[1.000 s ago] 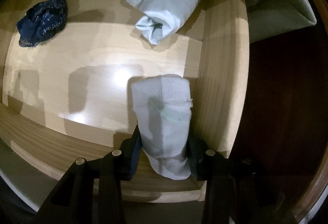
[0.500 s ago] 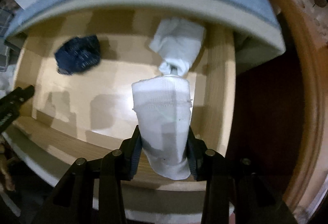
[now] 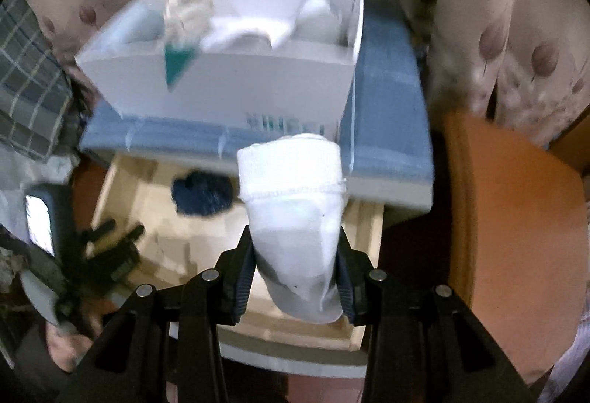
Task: Take underwear out of drawer
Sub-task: 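Lift the white sock with the right tool over the white box, then lower the white sock into the white box and open the right tool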
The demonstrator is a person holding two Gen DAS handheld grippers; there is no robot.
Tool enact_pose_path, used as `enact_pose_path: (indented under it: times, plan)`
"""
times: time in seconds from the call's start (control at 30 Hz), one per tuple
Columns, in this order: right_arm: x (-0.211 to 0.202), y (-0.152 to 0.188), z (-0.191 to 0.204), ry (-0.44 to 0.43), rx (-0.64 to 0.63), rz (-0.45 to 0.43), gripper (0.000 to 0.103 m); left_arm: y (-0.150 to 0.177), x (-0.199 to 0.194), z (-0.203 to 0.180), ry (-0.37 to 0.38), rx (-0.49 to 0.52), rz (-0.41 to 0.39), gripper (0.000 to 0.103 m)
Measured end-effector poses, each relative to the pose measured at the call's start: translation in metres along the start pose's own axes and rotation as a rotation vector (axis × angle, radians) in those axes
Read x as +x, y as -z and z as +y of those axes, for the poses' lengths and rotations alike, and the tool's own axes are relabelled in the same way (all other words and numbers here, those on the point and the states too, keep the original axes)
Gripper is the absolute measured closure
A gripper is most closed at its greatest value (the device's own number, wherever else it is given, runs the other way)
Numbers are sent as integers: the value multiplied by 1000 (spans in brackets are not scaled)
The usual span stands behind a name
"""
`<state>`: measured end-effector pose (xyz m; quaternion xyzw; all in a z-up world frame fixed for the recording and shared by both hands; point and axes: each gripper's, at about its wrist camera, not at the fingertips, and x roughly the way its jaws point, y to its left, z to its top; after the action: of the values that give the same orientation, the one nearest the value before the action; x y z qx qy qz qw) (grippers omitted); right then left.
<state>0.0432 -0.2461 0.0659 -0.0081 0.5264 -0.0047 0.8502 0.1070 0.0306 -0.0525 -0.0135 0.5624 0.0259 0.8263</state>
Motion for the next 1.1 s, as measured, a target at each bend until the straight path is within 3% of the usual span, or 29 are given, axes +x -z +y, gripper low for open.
enact_pose_path:
  times: [0.13,0.3,0.57,0.9,1.1]
  plan:
    - [-27,-35,2,4,-3,-74,67,-1,1,-2,0,7,0,51]
    - [-29,-81,15,31,-31,-143,67,-1,0,-1,-1,4,-6,51]
    - [-11,-141,28,79,-71,-155,67,-1,-1,2,-7,-11,-17,51]
    - [45,-167,33,98,-44,-67,67,-2,0,10,7,-32,-8,51]
    - [65,-167,35,76,-32,-57,59,-2,0,11,7,-37,-10,51]
